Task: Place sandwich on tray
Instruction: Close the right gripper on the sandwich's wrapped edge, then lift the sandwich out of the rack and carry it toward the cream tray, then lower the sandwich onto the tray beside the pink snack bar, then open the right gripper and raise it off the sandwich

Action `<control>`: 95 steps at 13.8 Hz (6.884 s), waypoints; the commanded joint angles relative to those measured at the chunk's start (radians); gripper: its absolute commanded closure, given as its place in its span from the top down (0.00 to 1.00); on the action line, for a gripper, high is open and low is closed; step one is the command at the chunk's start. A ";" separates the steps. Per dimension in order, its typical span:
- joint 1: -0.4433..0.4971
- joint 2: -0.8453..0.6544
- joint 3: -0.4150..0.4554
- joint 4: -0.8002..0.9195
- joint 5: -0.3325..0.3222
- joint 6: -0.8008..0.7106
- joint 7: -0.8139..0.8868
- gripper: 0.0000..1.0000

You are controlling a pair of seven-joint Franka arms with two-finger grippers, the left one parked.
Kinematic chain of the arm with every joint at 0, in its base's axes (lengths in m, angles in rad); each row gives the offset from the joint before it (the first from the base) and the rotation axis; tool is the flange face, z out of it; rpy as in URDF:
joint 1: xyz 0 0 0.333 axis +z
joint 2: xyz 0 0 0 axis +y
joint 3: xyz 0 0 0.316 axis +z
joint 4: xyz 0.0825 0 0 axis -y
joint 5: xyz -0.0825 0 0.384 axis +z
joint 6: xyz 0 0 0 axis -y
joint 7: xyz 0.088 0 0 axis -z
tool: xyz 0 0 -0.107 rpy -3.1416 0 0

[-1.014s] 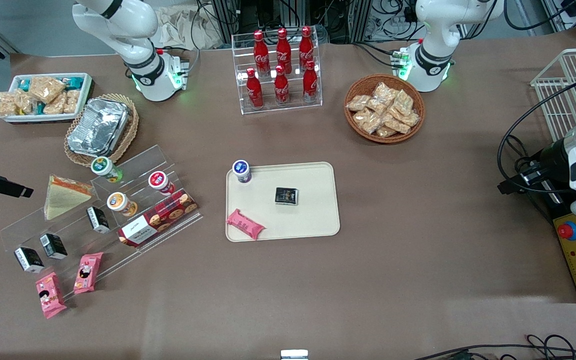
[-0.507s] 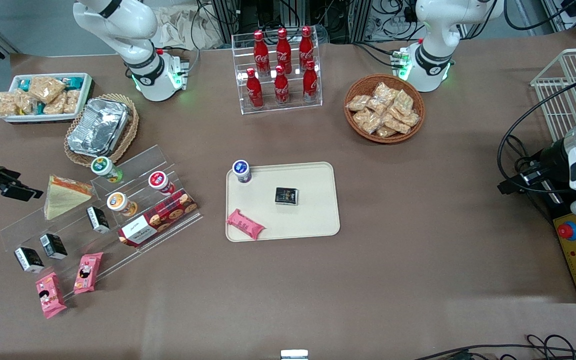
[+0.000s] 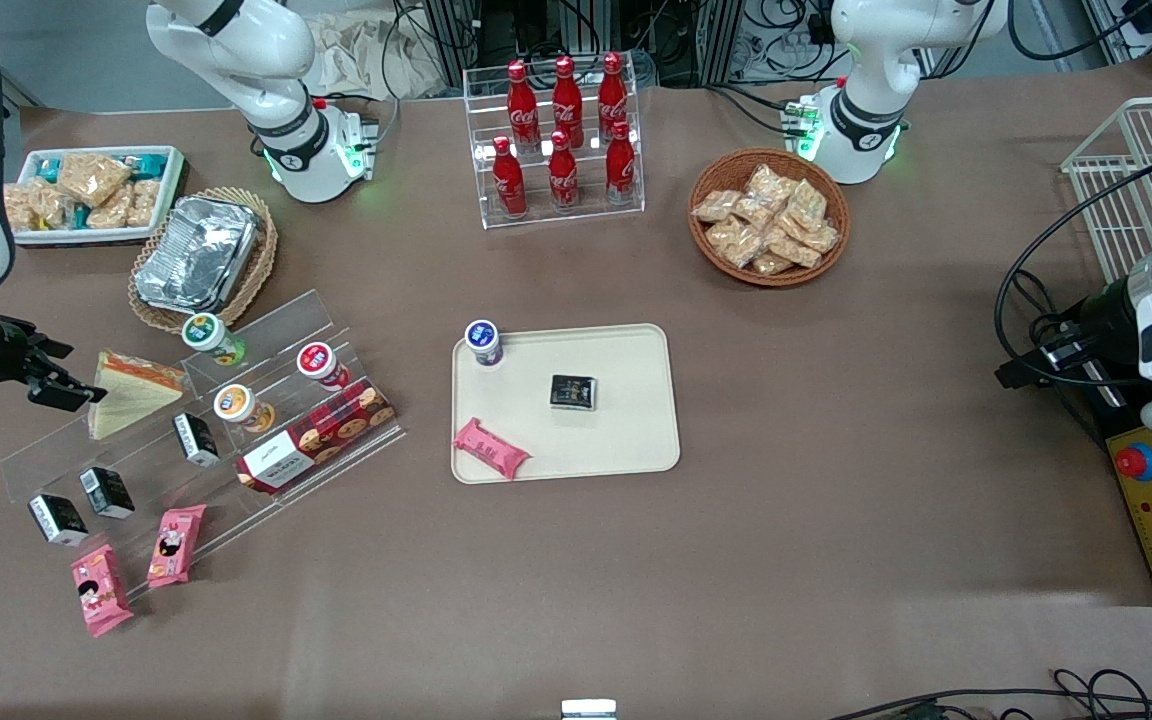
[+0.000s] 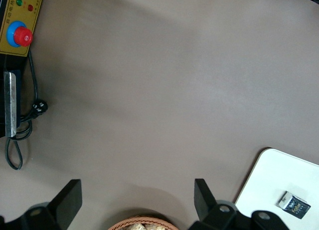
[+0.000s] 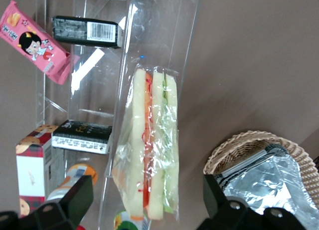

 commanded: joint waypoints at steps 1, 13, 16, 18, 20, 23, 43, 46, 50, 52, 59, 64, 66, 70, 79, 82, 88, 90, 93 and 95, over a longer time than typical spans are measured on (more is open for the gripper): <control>0.001 0.020 0.004 -0.008 -0.003 0.038 0.051 0.98; 0.007 0.054 0.009 -0.010 0.015 0.064 0.089 0.71; 0.005 0.057 0.010 -0.008 0.017 0.066 0.088 0.55; 0.005 0.057 0.010 -0.008 0.017 0.068 0.086 0.48; 0.005 0.057 0.010 -0.008 0.017 0.068 0.083 0.35; 0.004 0.055 0.010 -0.002 0.017 0.063 0.069 0.15; 0.315 0.057 0.016 0.366 0.011 -0.133 -0.383 0.13; 0.465 0.037 0.015 0.366 0.006 -0.135 -0.388 0.13; 0.603 0.047 0.015 0.366 0.005 -0.117 -0.429 0.13; 0.671 0.082 0.016 0.366 0.005 -0.031 -0.432 0.13; 0.898 0.199 0.015 0.366 -0.141 0.109 -0.527 0.13; 0.958 0.317 0.012 0.365 -0.153 0.290 -0.644 0.13; 0.996 0.389 0.009 0.366 -0.152 0.353 -0.650 0.14; 1.076 0.491 0.004 0.365 -0.155 0.494 -0.647 0.14; 1.082 0.538 0.001 0.354 -0.346 0.606 -0.652 0.15; 1.076 0.543 0.003 0.349 -0.347 0.620 -0.641 0.16; 1.029 0.489 0.006 0.352 -0.234 0.516 -0.622 0.97; 0.989 0.446 -0.002 0.359 -0.106 0.445 -0.622 0.97; 0.921 0.367 -0.004 0.365 -0.051 0.326 -0.624 0.97; 0.897 0.308 -0.007 0.365 -0.044 0.252 -0.613 0.97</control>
